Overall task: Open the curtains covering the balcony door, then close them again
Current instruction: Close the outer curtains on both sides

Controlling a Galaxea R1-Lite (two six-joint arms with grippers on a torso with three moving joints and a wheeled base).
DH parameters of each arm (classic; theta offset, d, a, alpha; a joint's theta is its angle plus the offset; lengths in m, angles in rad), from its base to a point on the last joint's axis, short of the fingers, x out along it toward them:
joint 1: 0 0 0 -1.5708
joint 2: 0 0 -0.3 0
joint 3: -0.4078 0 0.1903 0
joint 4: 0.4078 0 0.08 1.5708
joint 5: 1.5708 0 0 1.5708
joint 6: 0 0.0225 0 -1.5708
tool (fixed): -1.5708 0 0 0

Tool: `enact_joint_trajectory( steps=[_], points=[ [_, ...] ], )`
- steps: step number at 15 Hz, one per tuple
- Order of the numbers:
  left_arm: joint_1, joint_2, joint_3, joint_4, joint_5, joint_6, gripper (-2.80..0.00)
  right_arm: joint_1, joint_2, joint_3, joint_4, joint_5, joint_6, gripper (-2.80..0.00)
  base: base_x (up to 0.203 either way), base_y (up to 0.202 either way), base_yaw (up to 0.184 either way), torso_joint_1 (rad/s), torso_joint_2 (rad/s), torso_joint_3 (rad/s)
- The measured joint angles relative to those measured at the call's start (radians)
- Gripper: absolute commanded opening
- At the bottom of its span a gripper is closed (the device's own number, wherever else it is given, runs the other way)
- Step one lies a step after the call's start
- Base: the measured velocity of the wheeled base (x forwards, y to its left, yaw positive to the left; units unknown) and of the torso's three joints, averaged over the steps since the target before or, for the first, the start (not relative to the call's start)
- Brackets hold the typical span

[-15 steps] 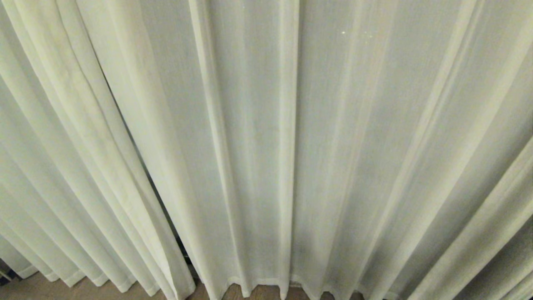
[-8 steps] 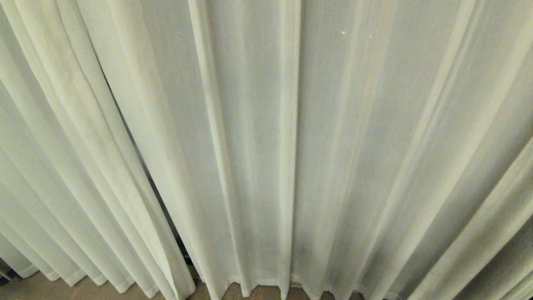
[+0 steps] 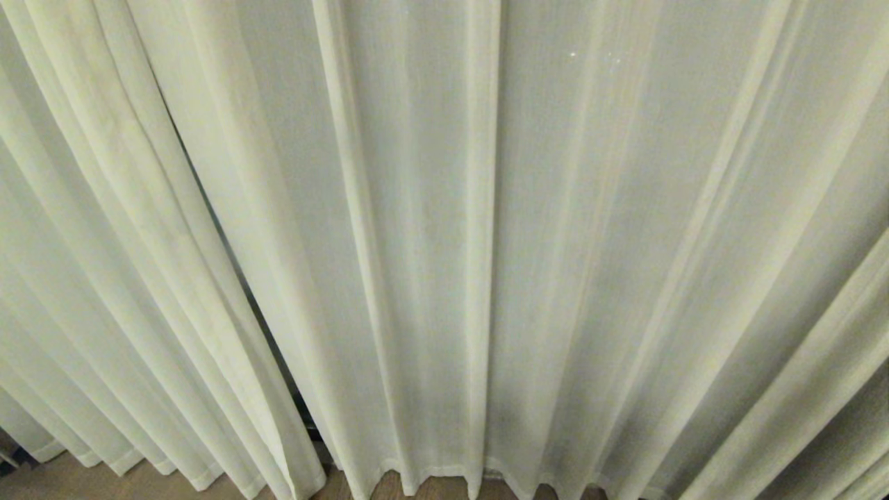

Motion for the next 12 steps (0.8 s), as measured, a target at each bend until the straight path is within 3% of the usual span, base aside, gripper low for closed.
enact_joint_trajectory(
  steps=[12],
  points=[
    [0.0,0.0,0.001,-0.002,-0.001,-0.001,-2.8,0.0,0.0,0.0,0.0,0.0,0.0,-2.8,0.0,0.0,0.0,0.0,0.0,0.0]
  ],
)
